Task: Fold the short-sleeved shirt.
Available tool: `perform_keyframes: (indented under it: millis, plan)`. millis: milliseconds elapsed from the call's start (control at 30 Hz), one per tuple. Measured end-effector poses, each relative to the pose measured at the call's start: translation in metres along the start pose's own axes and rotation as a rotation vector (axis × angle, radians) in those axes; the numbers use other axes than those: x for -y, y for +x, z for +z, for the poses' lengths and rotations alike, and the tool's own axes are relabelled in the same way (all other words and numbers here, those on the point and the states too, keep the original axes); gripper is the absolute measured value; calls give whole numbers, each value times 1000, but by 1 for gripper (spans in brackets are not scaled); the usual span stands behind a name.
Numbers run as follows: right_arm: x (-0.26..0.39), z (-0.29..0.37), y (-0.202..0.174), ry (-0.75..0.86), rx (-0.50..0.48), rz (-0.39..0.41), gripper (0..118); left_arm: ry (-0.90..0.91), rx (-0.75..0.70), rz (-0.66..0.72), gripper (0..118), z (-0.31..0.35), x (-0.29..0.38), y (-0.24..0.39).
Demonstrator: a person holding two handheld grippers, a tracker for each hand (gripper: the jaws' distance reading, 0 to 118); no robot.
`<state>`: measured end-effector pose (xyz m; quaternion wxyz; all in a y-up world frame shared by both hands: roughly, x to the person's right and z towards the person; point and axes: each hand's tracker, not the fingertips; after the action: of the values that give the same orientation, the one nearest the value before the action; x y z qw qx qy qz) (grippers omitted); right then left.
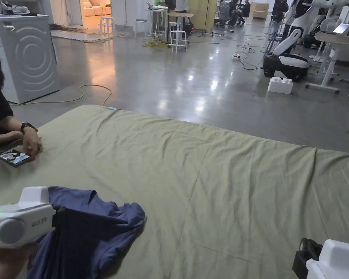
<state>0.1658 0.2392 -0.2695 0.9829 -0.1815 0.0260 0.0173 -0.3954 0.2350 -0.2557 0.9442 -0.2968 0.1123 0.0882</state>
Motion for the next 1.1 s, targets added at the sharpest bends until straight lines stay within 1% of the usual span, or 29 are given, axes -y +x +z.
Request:
perform_keyframes:
  millis: [200,367,433,600,667,833,933,1000,1100]
  plan:
    - [-5,8,0,17,-2,-1,7,165,128,-41,2,47,-49,50]
    - [-12,17,9,45,5,-11,7,294,268,-117,2,86,-95,116]
    - [-16,23,13,58,10,-18,7,320,321,-158,2,100,-107,145]
    - [-24,42,32,102,33,-26,7,353,518,-180,2,110,-122,217]
    - [-27,50,42,117,47,-30,7,364,574,-221,2,113,-119,252]
    - [-27,71,70,147,89,-39,7,294,718,-308,2,106,-85,344]
    - [-23,81,86,150,124,-37,7,192,791,-321,2,96,-51,389]
    - [-19,86,96,142,144,-37,7,114,804,-351,2,88,-23,415]
    - [-10,90,110,123,174,-40,7,15,802,-412,3,70,22,438]
